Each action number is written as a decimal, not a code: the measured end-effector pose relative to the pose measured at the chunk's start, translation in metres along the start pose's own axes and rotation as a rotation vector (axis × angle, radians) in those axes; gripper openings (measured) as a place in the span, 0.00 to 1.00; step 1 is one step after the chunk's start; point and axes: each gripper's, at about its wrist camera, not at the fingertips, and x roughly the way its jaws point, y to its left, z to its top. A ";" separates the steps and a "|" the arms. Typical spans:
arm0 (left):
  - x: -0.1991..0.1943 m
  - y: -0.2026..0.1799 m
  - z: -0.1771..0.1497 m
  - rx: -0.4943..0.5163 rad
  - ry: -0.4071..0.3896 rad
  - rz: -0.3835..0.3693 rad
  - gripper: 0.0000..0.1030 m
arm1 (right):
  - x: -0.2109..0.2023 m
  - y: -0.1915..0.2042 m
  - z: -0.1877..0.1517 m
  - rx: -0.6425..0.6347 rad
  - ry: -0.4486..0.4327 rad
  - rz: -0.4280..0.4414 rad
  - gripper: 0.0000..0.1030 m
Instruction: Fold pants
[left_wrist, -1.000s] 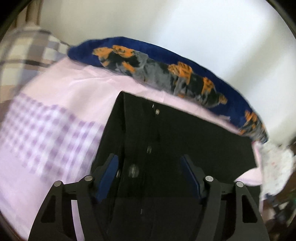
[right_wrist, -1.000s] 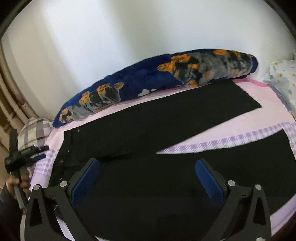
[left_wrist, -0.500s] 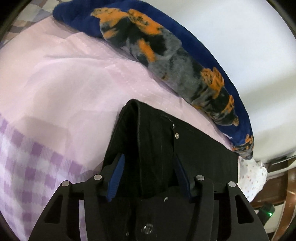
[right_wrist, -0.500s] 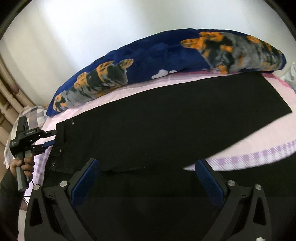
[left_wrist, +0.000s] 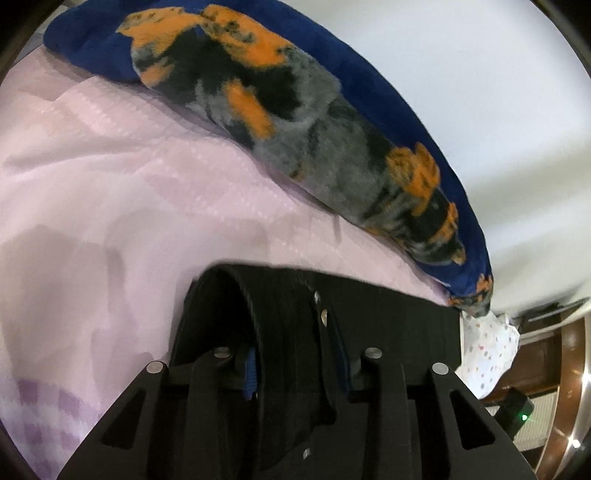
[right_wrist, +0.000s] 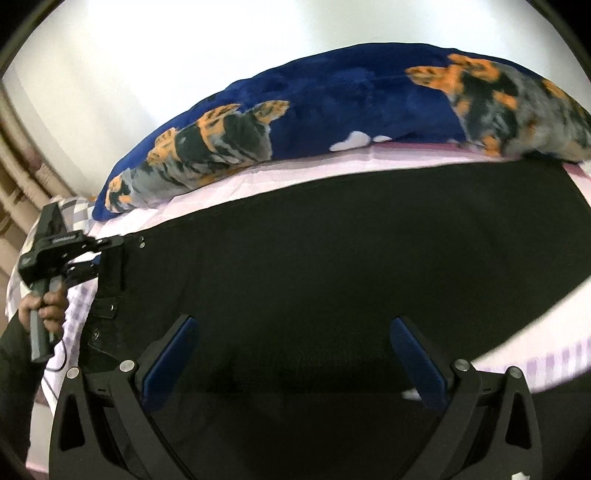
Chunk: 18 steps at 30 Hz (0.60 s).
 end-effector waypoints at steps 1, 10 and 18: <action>0.003 0.000 0.002 -0.008 -0.003 -0.004 0.33 | 0.002 -0.001 0.005 -0.015 0.003 0.012 1.00; -0.009 -0.011 -0.003 0.032 -0.111 -0.020 0.08 | 0.020 -0.006 0.062 -0.322 0.075 0.101 1.00; -0.072 -0.062 -0.044 0.242 -0.272 -0.234 0.07 | 0.054 -0.006 0.126 -0.678 0.232 0.194 0.97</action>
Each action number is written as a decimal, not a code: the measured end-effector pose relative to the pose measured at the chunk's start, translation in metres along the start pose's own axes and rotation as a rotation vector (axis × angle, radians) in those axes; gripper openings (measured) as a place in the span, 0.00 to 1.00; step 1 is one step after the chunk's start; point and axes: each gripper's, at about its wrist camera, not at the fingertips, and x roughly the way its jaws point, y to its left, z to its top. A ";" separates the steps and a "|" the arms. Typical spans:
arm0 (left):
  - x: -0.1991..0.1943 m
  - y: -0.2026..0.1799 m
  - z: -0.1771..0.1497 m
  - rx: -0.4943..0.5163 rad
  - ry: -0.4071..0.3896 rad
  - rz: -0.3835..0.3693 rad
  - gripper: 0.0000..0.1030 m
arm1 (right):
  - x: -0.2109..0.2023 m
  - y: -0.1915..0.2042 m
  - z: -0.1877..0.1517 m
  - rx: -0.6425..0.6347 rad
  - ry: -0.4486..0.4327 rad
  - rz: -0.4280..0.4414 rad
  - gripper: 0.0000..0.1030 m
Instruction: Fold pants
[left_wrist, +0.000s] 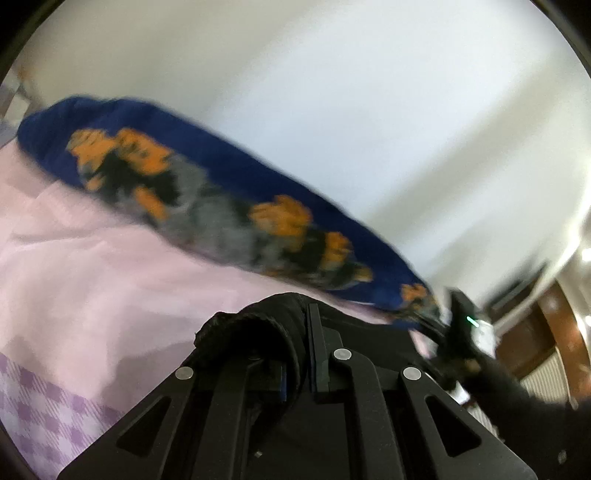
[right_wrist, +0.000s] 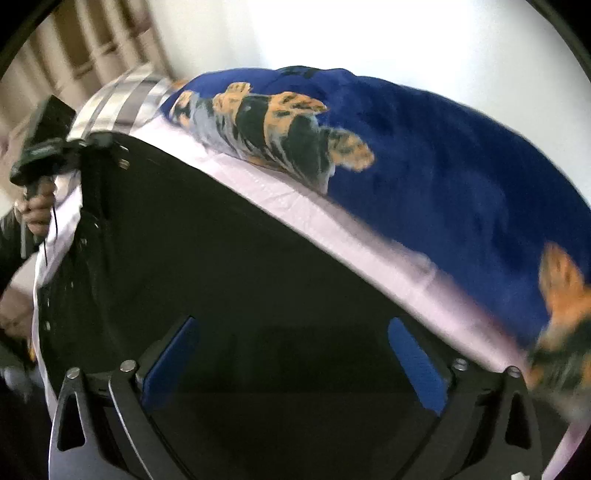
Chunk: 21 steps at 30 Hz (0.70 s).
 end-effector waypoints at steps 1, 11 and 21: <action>-0.004 -0.007 -0.001 0.021 -0.006 -0.011 0.07 | 0.004 -0.007 0.009 -0.039 0.029 0.018 0.96; -0.016 -0.028 -0.005 0.090 -0.007 -0.007 0.08 | 0.041 -0.048 0.039 -0.211 0.254 0.202 0.60; -0.011 -0.023 -0.004 0.094 -0.003 0.078 0.08 | 0.012 -0.041 0.004 -0.152 0.186 0.002 0.10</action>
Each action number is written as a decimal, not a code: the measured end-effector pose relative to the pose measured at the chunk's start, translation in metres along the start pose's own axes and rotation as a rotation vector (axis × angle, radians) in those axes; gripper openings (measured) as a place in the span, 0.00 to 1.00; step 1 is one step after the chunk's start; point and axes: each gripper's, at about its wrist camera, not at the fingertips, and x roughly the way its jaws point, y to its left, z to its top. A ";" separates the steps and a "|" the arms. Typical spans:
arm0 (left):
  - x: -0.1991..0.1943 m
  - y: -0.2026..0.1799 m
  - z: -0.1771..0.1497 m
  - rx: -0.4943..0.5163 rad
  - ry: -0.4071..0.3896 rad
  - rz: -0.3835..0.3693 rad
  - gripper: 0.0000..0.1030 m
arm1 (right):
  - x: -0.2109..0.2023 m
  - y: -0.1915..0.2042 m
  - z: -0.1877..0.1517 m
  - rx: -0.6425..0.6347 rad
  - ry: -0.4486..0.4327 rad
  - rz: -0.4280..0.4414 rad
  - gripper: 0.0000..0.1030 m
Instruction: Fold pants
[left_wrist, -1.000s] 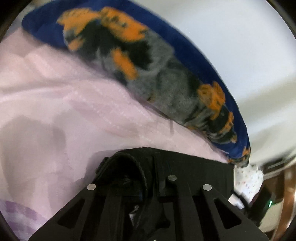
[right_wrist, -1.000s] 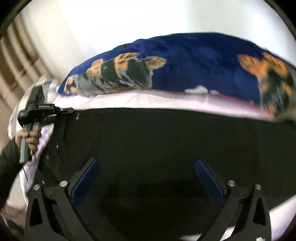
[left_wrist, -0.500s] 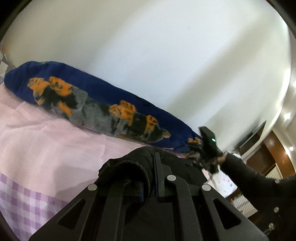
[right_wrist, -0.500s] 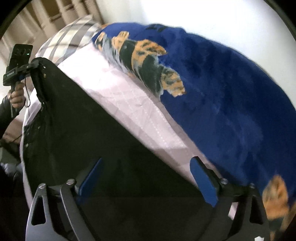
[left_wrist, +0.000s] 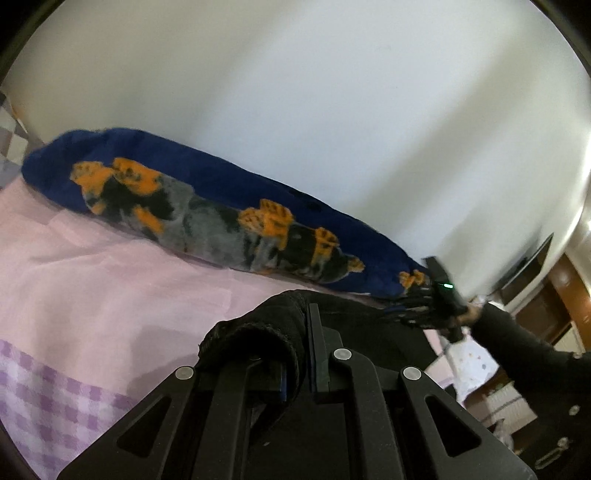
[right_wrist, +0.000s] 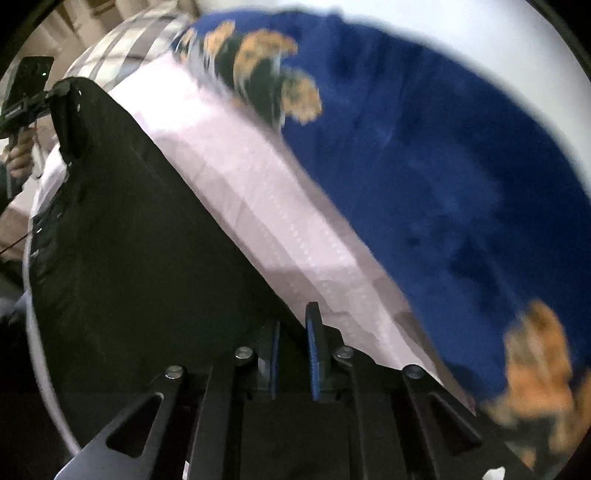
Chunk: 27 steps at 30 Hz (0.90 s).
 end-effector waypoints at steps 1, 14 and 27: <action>-0.004 -0.003 0.000 0.016 0.002 0.008 0.08 | -0.011 0.009 -0.005 0.005 -0.031 -0.049 0.09; -0.089 -0.063 -0.089 0.139 0.133 -0.008 0.09 | -0.113 0.160 -0.145 0.267 -0.210 -0.271 0.08; -0.085 -0.045 -0.213 0.101 0.373 0.171 0.18 | -0.048 0.216 -0.216 0.410 -0.123 -0.233 0.10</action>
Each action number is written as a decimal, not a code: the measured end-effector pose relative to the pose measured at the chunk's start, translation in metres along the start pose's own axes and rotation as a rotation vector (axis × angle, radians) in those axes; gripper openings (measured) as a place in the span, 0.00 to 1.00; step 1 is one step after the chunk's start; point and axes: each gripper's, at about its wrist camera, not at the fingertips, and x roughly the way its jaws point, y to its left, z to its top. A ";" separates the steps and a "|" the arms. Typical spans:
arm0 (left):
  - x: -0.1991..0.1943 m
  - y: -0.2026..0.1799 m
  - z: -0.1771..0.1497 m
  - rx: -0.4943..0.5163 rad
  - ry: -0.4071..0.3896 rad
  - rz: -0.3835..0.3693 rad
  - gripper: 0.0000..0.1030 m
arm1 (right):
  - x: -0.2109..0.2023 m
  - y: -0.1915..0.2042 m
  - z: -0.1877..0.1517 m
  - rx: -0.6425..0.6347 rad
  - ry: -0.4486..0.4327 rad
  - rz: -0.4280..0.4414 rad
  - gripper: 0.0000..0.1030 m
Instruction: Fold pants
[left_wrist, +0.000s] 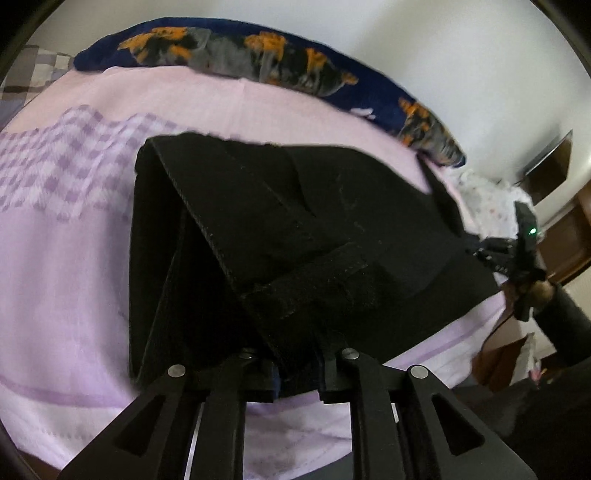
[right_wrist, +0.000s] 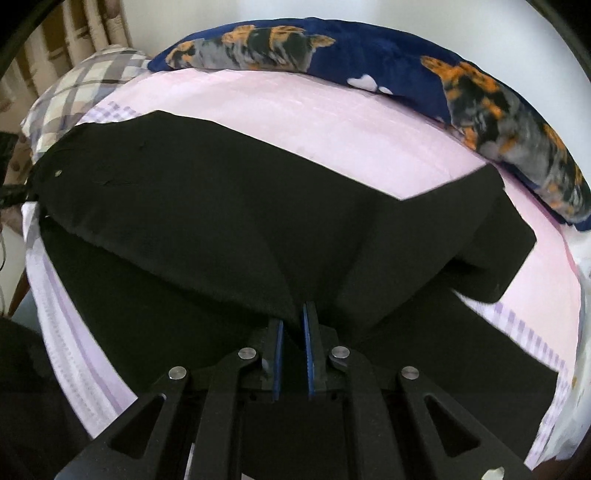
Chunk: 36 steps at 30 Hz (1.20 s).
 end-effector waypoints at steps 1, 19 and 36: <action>-0.001 -0.001 -0.001 -0.010 0.003 0.010 0.18 | 0.001 0.001 -0.002 0.010 -0.003 -0.009 0.10; -0.047 0.001 -0.049 -0.292 -0.059 0.063 0.63 | -0.053 0.007 -0.046 0.209 -0.157 -0.018 0.52; -0.001 0.025 -0.060 -0.685 -0.171 -0.154 0.50 | -0.040 -0.054 -0.057 0.619 -0.182 0.112 0.52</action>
